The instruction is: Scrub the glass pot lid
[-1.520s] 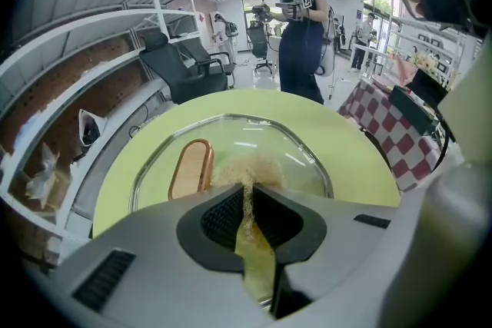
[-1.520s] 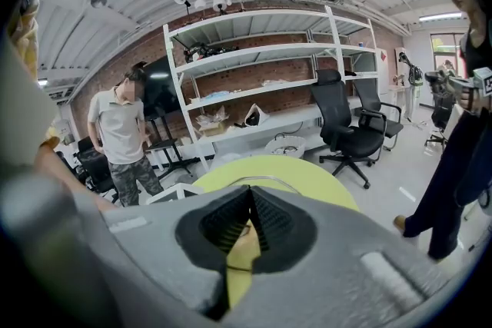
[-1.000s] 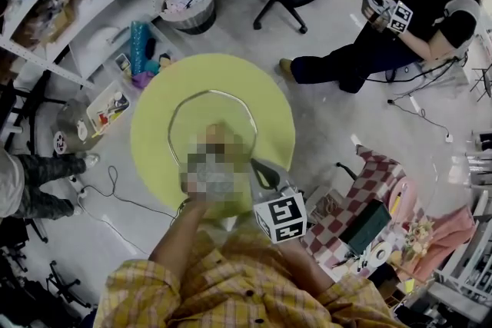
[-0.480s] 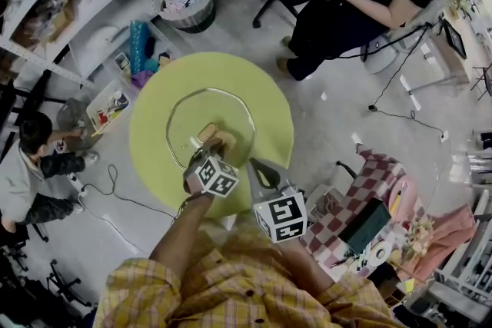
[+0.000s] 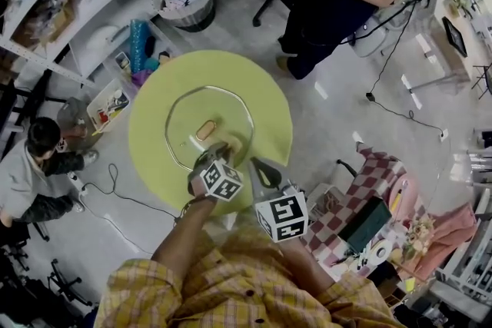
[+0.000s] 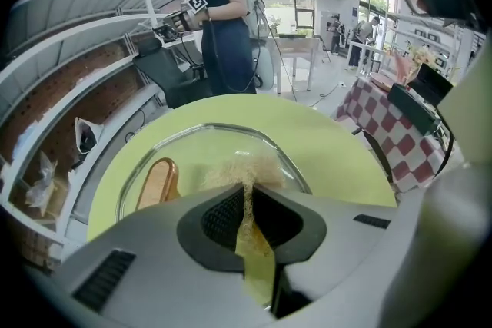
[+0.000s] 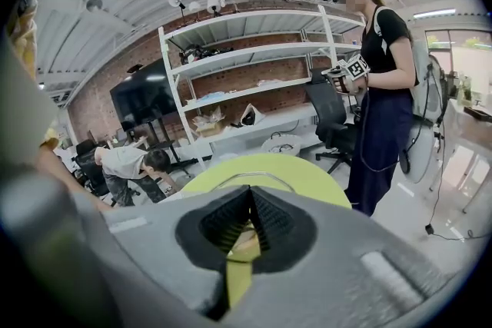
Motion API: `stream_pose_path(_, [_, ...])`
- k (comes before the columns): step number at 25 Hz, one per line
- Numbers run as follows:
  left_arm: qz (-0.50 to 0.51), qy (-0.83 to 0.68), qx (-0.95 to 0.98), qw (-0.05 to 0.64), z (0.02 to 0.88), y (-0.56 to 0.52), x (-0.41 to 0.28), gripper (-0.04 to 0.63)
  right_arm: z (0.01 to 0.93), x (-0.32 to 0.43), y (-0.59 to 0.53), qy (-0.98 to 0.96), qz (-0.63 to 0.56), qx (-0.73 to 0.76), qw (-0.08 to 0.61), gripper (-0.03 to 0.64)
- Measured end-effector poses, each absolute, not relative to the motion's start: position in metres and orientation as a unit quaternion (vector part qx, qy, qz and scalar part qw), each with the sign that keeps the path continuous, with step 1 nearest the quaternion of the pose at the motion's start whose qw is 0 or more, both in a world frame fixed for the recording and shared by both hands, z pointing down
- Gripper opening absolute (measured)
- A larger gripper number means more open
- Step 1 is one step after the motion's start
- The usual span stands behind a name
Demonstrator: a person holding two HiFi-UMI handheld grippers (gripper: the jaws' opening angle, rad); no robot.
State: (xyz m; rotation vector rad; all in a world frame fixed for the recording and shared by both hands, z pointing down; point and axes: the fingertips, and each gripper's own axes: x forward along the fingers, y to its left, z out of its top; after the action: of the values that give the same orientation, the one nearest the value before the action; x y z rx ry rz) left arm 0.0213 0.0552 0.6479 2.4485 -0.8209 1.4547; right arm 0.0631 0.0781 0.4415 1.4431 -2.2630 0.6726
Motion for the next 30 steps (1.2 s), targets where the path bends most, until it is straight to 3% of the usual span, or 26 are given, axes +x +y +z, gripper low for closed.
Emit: stream_pose_path(30, [0.494,-0.228,0.834,0.094,0.658,0.093,0.056,0.032,0.449,0.076,0.085,-0.800,0.245,0.513,0.190,-0.002])
